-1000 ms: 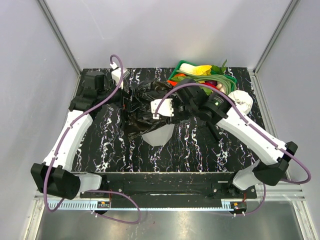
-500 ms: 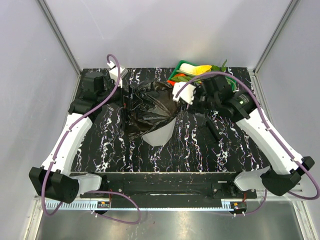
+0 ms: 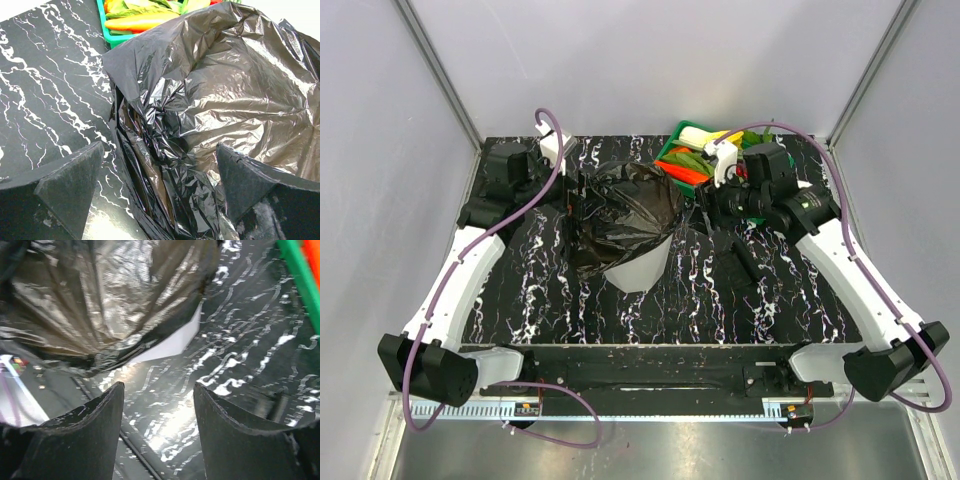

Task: Put the trash bags into the trash bin
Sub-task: Place the trash bag in the trash bin.

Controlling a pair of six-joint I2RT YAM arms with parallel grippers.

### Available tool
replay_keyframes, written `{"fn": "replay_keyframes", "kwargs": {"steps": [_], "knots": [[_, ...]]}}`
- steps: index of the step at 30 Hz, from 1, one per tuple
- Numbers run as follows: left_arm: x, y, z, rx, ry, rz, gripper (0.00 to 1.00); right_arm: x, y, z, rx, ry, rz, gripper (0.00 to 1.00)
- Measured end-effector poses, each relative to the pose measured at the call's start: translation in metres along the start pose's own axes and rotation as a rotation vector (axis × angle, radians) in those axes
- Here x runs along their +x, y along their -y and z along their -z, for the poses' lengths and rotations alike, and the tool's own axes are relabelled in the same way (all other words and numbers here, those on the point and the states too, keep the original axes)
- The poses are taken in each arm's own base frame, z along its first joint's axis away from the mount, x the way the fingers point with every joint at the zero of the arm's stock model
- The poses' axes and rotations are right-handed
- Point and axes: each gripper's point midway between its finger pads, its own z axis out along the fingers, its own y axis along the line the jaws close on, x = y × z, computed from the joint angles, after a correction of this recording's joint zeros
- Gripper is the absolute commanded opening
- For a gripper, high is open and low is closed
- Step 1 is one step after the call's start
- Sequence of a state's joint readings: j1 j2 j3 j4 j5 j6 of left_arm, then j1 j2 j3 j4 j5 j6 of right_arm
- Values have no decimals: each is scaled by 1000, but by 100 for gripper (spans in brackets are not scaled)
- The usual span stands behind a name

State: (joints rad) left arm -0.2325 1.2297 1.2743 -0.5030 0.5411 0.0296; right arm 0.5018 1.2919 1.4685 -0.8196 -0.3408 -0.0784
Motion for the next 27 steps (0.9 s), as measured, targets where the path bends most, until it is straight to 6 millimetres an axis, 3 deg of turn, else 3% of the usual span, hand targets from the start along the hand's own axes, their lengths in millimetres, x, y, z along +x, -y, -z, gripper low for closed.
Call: {"fn": "replay_keyframes", "kwargs": {"steps": [10,13,19,27], "knots": [[-7,-2,0,-7,25,-37,99,-21,-48,19,-261,66,-197,58],[-8,-3,1,-15,30,-45,99,-29,-48,20,-315,95,-264,54],[-11,-3,3,-19,41,-55,99,-21,-41,6,-360,57,-383,57],[-13,-3,2,-19,48,-61,99,-24,-43,6,-388,69,-398,59]]}}
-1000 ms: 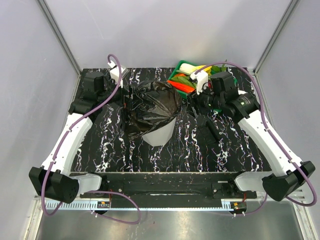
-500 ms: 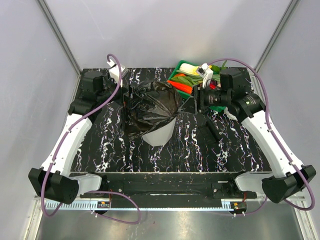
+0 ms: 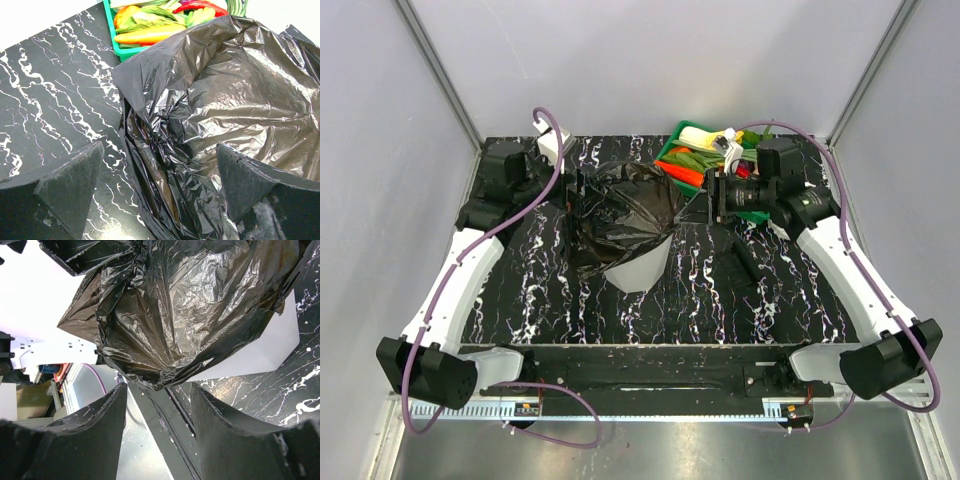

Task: Put the trash bags into the trash bin
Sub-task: Place the trash bag in the trash bin.

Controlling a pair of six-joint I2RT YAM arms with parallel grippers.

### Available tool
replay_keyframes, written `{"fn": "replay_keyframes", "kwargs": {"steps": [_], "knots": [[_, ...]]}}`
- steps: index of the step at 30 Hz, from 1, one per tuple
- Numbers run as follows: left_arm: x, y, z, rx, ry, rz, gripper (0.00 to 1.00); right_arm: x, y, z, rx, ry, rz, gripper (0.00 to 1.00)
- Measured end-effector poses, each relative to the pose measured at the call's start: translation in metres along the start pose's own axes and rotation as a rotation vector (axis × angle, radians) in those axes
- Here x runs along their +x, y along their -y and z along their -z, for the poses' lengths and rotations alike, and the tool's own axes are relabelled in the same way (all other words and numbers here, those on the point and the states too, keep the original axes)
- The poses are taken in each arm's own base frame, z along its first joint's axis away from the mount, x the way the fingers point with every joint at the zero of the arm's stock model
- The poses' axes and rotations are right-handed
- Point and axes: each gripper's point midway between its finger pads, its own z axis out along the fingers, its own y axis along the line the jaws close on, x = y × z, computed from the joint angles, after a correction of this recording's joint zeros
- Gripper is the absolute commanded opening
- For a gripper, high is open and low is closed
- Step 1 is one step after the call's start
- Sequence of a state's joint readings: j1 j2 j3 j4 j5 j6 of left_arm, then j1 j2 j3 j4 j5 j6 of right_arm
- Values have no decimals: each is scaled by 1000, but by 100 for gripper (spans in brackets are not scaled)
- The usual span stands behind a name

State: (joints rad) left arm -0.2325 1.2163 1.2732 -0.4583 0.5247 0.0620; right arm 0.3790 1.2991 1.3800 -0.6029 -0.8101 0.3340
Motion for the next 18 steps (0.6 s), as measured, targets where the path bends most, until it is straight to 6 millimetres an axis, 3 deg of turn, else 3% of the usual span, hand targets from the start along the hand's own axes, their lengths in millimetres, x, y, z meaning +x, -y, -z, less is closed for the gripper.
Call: {"fn": "replay_keyframes", "kwargs": {"steps": [12,18], "knots": [[1,-1,-1,0,0,-11,99,7,14,-10,-10,-19,-58,55],[2,-1,-1,0,-1,-13,99,3,13,-13,-35,-14,-72,46]]}}
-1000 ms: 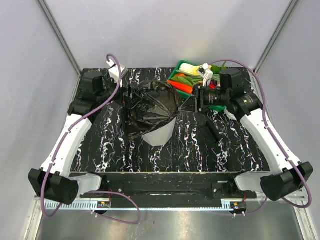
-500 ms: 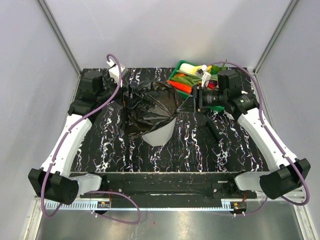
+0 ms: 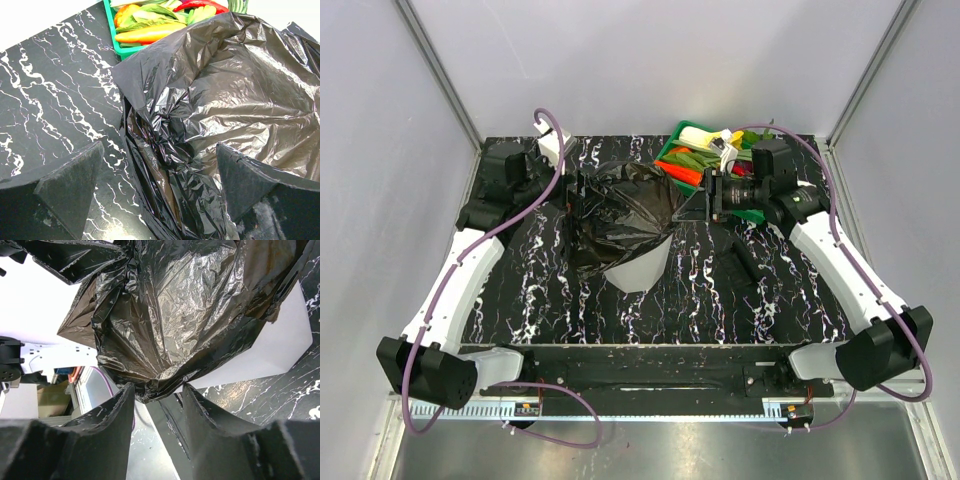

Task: Put the trash bags into the trash bin
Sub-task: Place the trash bag in the trash bin.

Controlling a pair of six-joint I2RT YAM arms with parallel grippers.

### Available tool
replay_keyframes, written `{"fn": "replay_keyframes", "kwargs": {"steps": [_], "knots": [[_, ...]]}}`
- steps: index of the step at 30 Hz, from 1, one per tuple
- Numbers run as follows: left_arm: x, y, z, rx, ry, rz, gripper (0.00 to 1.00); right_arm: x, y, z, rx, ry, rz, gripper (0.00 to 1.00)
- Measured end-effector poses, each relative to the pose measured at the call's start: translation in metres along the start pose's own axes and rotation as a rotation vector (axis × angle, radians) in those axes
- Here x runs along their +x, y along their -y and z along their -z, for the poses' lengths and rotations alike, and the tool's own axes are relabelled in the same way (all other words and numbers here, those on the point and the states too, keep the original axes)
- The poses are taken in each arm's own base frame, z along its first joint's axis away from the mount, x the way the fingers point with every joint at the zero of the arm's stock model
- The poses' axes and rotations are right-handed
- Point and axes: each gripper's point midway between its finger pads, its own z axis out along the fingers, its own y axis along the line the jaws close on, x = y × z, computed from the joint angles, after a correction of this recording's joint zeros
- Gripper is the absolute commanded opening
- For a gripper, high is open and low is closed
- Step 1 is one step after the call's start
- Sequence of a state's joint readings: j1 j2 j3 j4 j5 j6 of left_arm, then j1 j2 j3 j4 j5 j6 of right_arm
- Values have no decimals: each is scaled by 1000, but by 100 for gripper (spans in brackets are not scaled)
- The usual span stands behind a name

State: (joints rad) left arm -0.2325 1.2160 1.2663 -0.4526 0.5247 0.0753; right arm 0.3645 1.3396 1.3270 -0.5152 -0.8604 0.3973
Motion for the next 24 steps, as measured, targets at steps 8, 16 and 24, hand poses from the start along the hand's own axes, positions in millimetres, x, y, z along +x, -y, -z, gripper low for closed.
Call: {"fn": "replay_keyframes", "kwargs": {"steps": [8,16,24], "knots": [[0,0,0,0,-1,-2,99,1,0,-3,-22,-7,-13,22],[1,0,0,1,-1,-3,99,4,3,-4,-20,-15,-15,4],[10,1,0,2,-13,0,99,4,6,-2,-12,-17,29,2]]}}
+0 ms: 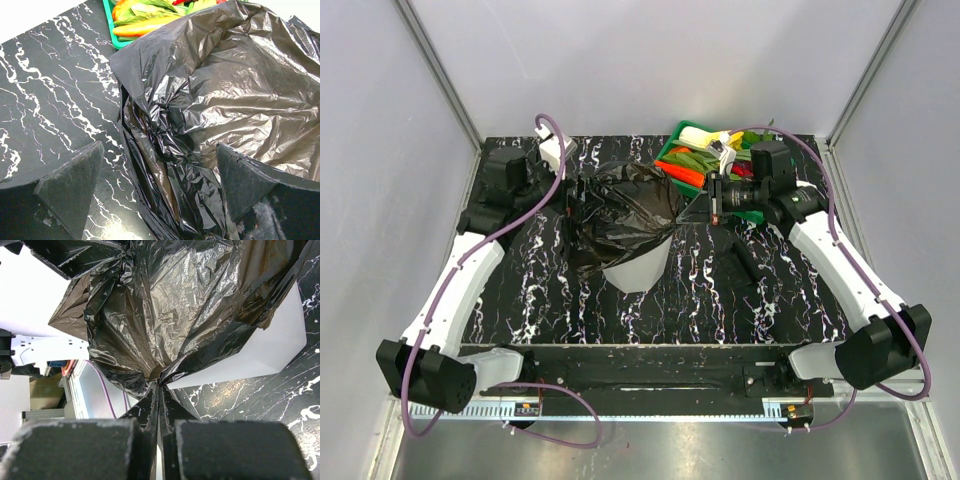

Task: Put the trash bags into the trash bin
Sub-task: Place the trash bag in the trash bin.

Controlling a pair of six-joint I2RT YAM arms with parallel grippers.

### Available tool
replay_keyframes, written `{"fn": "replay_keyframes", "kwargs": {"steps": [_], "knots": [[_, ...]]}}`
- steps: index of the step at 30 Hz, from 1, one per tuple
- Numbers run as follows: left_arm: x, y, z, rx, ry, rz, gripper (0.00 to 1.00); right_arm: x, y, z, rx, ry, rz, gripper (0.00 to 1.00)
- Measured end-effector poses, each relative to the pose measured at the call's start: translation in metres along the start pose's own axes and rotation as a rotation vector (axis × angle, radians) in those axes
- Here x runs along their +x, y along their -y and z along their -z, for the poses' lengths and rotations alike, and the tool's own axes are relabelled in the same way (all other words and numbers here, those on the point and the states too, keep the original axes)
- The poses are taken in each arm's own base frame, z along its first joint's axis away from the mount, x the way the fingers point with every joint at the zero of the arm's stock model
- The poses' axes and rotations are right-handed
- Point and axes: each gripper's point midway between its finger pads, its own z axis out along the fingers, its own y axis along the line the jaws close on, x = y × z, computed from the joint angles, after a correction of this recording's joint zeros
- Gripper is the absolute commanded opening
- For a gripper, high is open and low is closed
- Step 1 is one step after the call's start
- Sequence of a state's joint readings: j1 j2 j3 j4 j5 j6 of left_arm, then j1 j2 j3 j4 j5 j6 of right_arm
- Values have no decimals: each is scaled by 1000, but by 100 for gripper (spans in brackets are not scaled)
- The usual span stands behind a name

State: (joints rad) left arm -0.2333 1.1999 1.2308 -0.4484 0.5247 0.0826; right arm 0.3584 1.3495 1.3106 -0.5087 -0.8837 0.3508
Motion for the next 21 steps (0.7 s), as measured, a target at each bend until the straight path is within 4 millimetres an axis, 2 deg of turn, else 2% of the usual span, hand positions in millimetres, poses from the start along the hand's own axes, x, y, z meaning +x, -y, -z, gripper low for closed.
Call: {"fn": "replay_keyframes", "kwargs": {"steps": [4,12,17,21], "knots": [[1,1,1,0,1,-3,99,0,-1,3,4,-10,32,2],[6,1,3,-2,-4,-10,99,-4,-18,11,-45,-26,125,1],[6,1,3,-3,-3,-13,99,6,-12,10,-44,-59,142,1],[7,1,2,-3,-5,-12,99,19,3,6,-30,-100,138,1]]}}
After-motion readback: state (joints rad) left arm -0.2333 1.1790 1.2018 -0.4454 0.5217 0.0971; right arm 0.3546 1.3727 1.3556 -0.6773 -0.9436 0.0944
